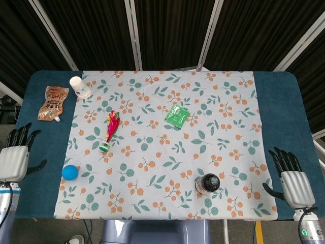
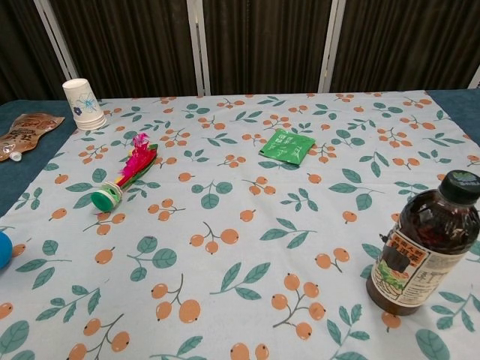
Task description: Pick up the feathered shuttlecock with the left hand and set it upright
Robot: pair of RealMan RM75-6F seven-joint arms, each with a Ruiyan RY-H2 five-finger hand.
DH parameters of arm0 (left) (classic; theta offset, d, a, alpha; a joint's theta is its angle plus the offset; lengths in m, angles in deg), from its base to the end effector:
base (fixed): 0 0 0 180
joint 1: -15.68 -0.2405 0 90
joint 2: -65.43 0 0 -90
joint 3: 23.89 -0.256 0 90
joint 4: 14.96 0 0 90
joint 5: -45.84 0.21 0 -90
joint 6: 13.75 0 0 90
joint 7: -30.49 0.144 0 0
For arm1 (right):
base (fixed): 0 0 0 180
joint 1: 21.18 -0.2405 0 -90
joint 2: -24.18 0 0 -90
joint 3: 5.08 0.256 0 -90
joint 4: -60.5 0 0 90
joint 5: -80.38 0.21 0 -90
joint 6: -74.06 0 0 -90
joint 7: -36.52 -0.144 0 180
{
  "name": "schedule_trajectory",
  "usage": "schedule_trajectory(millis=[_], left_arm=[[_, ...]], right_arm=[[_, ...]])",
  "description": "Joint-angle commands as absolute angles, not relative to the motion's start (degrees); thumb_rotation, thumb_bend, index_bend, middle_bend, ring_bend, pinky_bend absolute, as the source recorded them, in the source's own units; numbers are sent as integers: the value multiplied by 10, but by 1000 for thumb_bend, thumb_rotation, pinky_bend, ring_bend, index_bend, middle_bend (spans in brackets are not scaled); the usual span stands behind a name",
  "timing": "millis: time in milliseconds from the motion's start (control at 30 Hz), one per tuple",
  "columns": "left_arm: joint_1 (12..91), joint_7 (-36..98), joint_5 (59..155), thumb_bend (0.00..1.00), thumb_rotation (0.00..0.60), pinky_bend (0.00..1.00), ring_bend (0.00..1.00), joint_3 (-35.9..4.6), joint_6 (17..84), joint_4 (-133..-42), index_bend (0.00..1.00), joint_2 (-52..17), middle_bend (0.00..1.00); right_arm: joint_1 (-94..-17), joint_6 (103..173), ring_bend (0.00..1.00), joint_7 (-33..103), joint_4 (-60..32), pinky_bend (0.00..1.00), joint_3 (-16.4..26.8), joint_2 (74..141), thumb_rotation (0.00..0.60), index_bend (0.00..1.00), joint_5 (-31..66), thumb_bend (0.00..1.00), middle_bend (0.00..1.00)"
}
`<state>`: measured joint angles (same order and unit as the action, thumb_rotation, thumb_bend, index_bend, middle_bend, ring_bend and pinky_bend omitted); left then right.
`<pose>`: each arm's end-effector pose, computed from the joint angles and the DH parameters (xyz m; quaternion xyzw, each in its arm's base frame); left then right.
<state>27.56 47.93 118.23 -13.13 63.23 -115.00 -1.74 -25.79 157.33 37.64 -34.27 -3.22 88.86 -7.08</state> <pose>-0.2763 0.2393 0.1398 -0.5870 -0.3880 -0.3530 0.6167 -0.3019 -0.1750 0.1441 0.6060 -0.4066 0.3875 0.5633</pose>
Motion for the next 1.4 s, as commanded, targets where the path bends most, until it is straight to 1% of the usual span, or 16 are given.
schedule_trajectory(millis=[33, 200, 400, 500, 633, 800, 900, 1033, 1100, 1233, 1400], left_arm=[[333, 522, 1119, 251, 600, 0, 0, -89, 578, -1116, 205, -45, 0], [410, 602, 1079, 256, 600, 0, 0, -71, 514, -1045, 239, -76, 0], [476, 633, 1050, 256, 600, 0, 0, -62, 457, -963, 276, -114, 0], [500, 639, 1042, 256, 600, 0, 0, -63, 434, -924, 298, -133, 0], [536, 645, 1062, 256, 600, 0, 0, -78, 398, -862, 321, -157, 0], [576, 616, 1118, 256, 600, 0, 0, -106, 355, -779, 346, -187, 0], [599, 587, 1156, 239, 600, 0, 0, -121, 338, -720, 348, -212, 0], [624, 538, 1198, 233, 600, 0, 0, -137, 329, -650, 292, -246, 0], [635, 513, 1210, 233, 600, 0, 0, -141, 324, -619, 274, -264, 0], [655, 472, 1219, 233, 600, 0, 0, -139, 317, -563, 290, -302, 0], [679, 437, 1228, 233, 600, 0, 0, -141, 304, -512, 346, -345, 0]], right_arm=[[-258, 1572, 0, 374, -344, 0, -32, 888, 600, 70, -69, 132, 0], [-259, 1567, 0, 369, -347, 0, -31, 885, 600, 70, -63, 131, 0], [-259, 1561, 0, 363, -349, 0, -30, 882, 600, 70, -56, 131, 0], [-259, 1559, 0, 361, -351, 0, -30, 880, 600, 70, -52, 132, 0], [-259, 1556, 0, 358, -353, 0, -29, 878, 600, 70, -49, 132, 0], [-258, 1555, 0, 356, -356, 0, -29, 876, 600, 70, -45, 133, 0], [-259, 1550, 0, 355, -360, 0, -29, 874, 600, 70, -38, 133, 0], [-259, 1546, 0, 353, -363, 0, -27, 872, 600, 71, -31, 132, 0], [-259, 1544, 0, 352, -364, 0, -27, 871, 600, 71, -28, 133, 0], [-259, 1540, 0, 349, -366, 0, -26, 869, 600, 72, -24, 132, 0], [-259, 1538, 0, 344, -369, 0, -25, 867, 600, 72, -20, 132, 0]])
